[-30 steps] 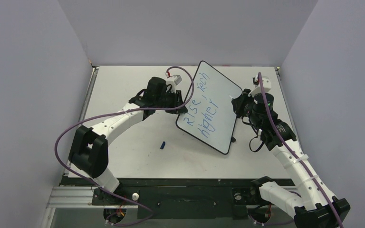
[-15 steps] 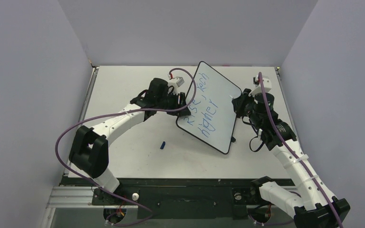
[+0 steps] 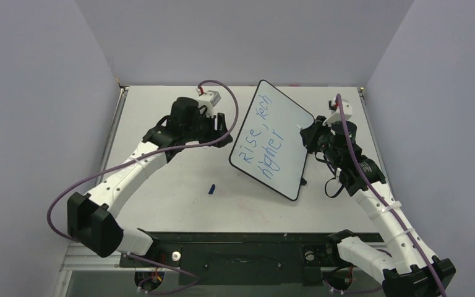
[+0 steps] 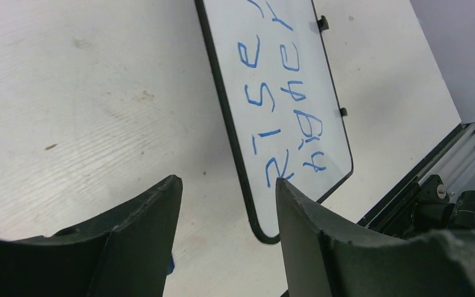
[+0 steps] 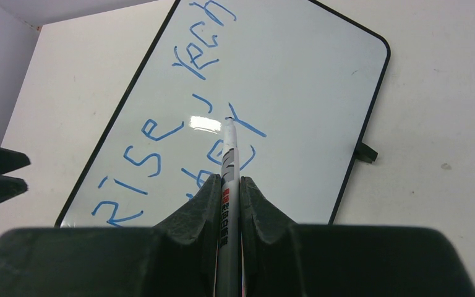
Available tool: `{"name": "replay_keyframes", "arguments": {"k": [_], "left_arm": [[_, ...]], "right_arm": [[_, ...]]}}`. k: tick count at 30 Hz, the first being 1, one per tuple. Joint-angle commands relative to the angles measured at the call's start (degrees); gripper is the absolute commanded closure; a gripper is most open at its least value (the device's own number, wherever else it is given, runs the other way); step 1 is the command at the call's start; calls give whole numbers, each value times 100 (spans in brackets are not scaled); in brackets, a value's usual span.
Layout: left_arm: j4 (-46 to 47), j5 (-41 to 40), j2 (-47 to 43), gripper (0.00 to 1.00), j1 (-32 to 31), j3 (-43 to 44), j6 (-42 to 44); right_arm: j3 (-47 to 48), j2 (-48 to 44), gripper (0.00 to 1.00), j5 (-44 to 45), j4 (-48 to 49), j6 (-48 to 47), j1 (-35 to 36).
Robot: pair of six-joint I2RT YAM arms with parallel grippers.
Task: Write a sentence on the whiteboard
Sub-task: Close the whiteboard marker at the center of the board.
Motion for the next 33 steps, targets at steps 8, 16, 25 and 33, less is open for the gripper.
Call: {"name": "replay_keyframes", "arguments": {"k": [8,16,25,33], "left_arm": [[-1179,-1407,-1349,46,132,-673,292],[-1265,-2379,-1810,47,-478,-1720,-81],[-468,-2824,-1876,55,-1121,-2929,-1074],[284,-2740,-1334,54,-1286,-3418,-1248]], "right_arm": [[187,7,100,-222,346,130,-22],[241,-45,100,-377,383,208,-28],[201,-213,100,-373,345,210,-26],[158,-292,100,-391,304,201,-26]]}}
